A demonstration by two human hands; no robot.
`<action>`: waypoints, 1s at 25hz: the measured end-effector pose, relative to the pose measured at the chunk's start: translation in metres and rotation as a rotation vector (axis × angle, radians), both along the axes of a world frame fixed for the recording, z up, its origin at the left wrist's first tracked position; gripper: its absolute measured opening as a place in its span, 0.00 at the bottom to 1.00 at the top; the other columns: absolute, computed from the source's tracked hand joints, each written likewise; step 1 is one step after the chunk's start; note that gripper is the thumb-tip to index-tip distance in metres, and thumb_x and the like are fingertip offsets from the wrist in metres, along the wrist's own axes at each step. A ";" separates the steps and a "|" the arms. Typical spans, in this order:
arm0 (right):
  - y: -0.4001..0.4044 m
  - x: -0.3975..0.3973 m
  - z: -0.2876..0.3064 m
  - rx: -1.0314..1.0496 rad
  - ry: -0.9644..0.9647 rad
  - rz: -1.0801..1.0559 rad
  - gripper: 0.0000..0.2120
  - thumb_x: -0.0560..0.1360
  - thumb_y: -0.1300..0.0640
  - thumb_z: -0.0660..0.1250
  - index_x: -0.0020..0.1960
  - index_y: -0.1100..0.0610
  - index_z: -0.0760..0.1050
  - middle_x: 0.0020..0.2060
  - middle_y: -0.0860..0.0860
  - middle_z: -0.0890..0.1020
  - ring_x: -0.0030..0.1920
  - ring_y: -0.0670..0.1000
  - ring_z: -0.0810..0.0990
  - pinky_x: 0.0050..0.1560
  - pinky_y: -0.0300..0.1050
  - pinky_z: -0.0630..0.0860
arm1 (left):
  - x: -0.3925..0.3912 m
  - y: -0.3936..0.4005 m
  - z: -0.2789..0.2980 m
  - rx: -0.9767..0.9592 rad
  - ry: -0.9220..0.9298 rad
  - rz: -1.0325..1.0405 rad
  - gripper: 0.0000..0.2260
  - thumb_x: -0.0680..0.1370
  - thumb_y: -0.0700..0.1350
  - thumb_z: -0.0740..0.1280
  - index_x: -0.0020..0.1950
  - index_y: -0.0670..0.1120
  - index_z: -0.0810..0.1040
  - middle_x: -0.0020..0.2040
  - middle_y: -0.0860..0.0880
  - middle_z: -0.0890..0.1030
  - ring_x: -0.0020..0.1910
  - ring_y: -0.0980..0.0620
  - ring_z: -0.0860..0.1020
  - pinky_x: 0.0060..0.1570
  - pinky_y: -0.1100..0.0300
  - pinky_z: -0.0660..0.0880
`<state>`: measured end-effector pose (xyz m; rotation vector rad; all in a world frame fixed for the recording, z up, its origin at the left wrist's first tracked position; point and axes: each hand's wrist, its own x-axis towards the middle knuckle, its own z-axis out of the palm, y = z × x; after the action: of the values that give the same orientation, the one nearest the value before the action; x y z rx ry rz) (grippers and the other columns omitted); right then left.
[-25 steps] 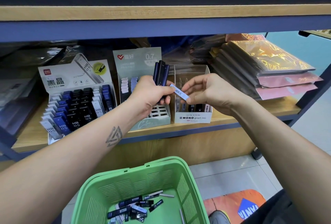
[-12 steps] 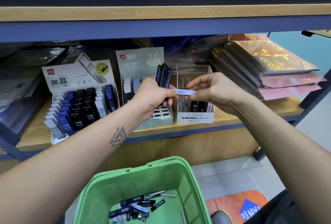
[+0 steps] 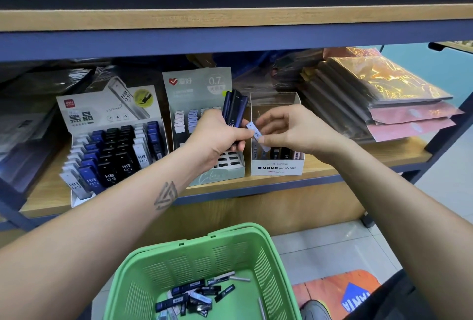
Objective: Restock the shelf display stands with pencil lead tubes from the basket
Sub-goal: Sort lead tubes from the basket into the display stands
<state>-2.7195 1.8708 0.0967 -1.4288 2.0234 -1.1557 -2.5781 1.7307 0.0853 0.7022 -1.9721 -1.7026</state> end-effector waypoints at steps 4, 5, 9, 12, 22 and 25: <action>-0.006 0.006 0.004 -0.107 0.381 0.020 0.17 0.73 0.61 0.77 0.57 0.45 0.79 0.46 0.41 0.83 0.46 0.40 0.82 0.49 0.37 0.81 | -0.004 0.001 0.003 -0.133 -0.063 -0.042 0.05 0.71 0.33 0.75 0.44 0.38 0.80 0.26 0.44 0.77 0.25 0.48 0.74 0.25 0.60 0.70; -0.006 0.005 0.003 -0.099 0.449 0.008 0.15 0.73 0.60 0.76 0.56 0.45 0.81 0.45 0.40 0.82 0.46 0.39 0.82 0.48 0.37 0.80 | -0.005 0.002 0.003 -0.106 -0.060 -0.041 0.05 0.72 0.33 0.75 0.43 0.39 0.80 0.26 0.44 0.77 0.25 0.47 0.73 0.26 0.59 0.69; -0.004 -0.005 -0.002 -0.056 0.550 -0.127 0.09 0.74 0.59 0.76 0.51 0.48 0.82 0.39 0.38 0.80 0.42 0.37 0.79 0.46 0.39 0.81 | -0.006 0.001 0.003 0.008 -0.051 -0.020 0.06 0.74 0.31 0.73 0.48 0.37 0.79 0.34 0.34 0.81 0.23 0.53 0.74 0.26 0.62 0.71; -0.004 -0.007 -0.008 0.003 0.629 -0.156 0.05 0.74 0.59 0.75 0.49 0.52 0.83 0.38 0.41 0.78 0.41 0.42 0.79 0.46 0.43 0.81 | -0.004 -0.001 0.005 0.018 -0.049 0.008 0.06 0.74 0.30 0.72 0.50 0.35 0.80 0.49 0.29 0.82 0.25 0.52 0.75 0.25 0.63 0.71; -0.012 -0.002 -0.018 0.106 0.804 -0.205 0.05 0.74 0.58 0.75 0.48 0.50 0.84 0.43 0.47 0.85 0.46 0.51 0.82 0.51 0.49 0.78 | -0.003 -0.004 0.001 0.012 -0.068 0.000 0.09 0.73 0.29 0.72 0.52 0.32 0.79 0.41 0.34 0.81 0.25 0.51 0.75 0.27 0.61 0.70; -0.012 0.000 -0.014 0.134 0.803 -0.207 0.06 0.74 0.59 0.76 0.48 0.49 0.84 0.43 0.47 0.85 0.46 0.51 0.82 0.56 0.52 0.77 | -0.003 -0.004 0.000 0.011 -0.065 -0.006 0.09 0.73 0.29 0.72 0.52 0.32 0.79 0.40 0.36 0.81 0.24 0.51 0.74 0.26 0.62 0.70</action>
<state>-2.7198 1.8590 0.0822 -1.8309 2.7628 -0.5113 -2.5809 1.7264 0.0857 0.7656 -2.0116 -1.7161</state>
